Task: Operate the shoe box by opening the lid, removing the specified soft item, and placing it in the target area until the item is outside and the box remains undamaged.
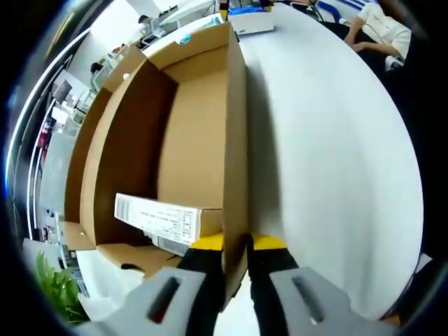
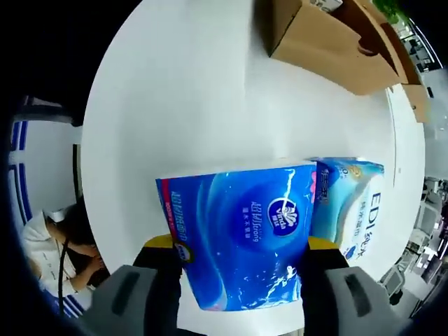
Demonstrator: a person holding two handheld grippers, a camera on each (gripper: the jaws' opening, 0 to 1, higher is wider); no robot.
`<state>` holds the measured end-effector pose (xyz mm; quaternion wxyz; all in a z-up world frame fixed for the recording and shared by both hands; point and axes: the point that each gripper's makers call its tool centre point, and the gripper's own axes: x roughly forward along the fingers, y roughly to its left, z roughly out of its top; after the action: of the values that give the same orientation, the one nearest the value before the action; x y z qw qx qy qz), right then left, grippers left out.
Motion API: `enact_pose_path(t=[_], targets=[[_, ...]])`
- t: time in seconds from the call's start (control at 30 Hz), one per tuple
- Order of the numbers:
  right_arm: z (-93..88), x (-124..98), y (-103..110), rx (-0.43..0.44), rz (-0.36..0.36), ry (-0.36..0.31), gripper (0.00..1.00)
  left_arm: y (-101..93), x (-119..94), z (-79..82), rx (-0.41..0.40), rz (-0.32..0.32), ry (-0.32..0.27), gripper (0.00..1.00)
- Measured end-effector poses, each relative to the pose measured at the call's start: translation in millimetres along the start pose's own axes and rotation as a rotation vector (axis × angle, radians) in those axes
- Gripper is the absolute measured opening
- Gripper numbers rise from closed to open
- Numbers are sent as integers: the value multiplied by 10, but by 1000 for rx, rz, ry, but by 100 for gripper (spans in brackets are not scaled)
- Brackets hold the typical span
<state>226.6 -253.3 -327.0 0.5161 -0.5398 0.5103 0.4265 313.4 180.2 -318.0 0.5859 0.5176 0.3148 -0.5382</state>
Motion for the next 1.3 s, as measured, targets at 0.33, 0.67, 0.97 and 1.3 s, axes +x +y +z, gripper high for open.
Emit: enact_pose_path(t=[0.33, 0.67, 0.97, 1.3], targets=[[32, 53, -59, 0, -9, -20, 70, 13, 5, 4, 1, 1, 1, 11], [38, 40, -81, -6, -19, -30, 71, 10, 4, 1, 5, 6, 0, 11], [39, 5, -76, 0, -36, -36, 70, 13, 4, -3, 20, 13, 12, 11], [39, -41, -84, 8, -47, -44, 68, 21, 4, -4, 20, 13, 12, 11]])
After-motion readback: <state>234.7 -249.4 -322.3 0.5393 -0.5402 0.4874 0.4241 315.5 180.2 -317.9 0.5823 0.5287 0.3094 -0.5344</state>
